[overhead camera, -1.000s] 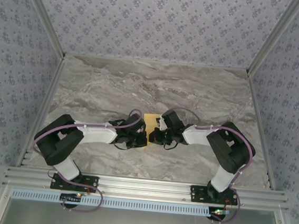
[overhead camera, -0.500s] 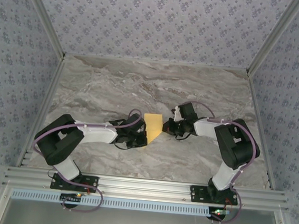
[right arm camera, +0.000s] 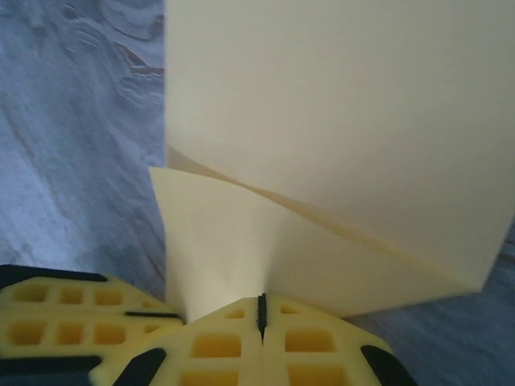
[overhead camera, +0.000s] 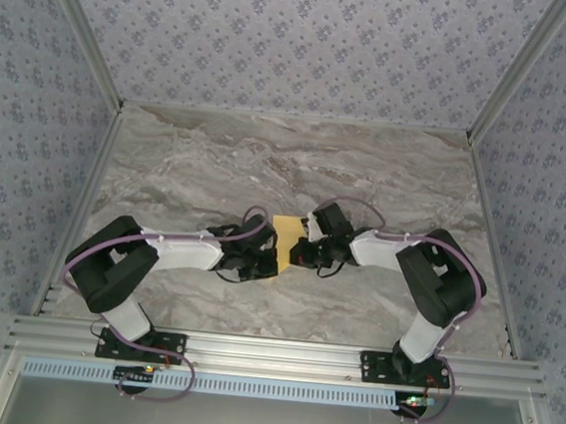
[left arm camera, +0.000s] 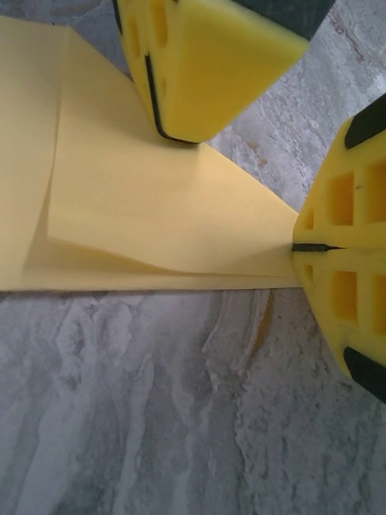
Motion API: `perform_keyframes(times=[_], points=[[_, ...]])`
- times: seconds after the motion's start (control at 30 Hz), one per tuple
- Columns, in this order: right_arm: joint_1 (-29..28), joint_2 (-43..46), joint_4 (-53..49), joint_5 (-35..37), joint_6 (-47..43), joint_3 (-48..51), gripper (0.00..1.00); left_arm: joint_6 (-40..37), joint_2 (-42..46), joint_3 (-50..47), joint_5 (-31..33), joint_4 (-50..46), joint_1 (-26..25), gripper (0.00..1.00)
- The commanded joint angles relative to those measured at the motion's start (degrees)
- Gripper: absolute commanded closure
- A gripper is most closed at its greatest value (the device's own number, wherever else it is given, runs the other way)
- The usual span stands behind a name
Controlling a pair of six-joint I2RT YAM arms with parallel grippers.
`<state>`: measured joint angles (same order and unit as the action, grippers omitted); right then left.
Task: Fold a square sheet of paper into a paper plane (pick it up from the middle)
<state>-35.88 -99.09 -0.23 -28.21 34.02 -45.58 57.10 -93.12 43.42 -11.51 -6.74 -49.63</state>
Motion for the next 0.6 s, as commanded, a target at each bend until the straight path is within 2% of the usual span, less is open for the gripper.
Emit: perform_keyframes(times=[0.0, 0.3, 0.43, 0.57], points=[[0.98, -2.61, -0.47, 0.58, 0.1, -2.23, 1.0, -0.15, -2.59, -1.75, 2.48, -9.68, -0.28, 1.0], [11.62, -5.03, -6.07, 7.48, 0.72, -4.11, 1.0, -1.19, -2.5, -2.18, 1.87, -9.69, -0.26, 1.0], [11.49, -1.03, -8.8, 10.84, -0.2, -4.82, 1.0, -3.19, -1.55, -1.26, 1.16, -9.44, -0.21, 1.0], [9.09, 2.57, -9.27, 11.14, -0.68, -5.34, 1.0, -6.5, 2.38, 0.49, 1.29, -8.3, -0.24, 0.99]])
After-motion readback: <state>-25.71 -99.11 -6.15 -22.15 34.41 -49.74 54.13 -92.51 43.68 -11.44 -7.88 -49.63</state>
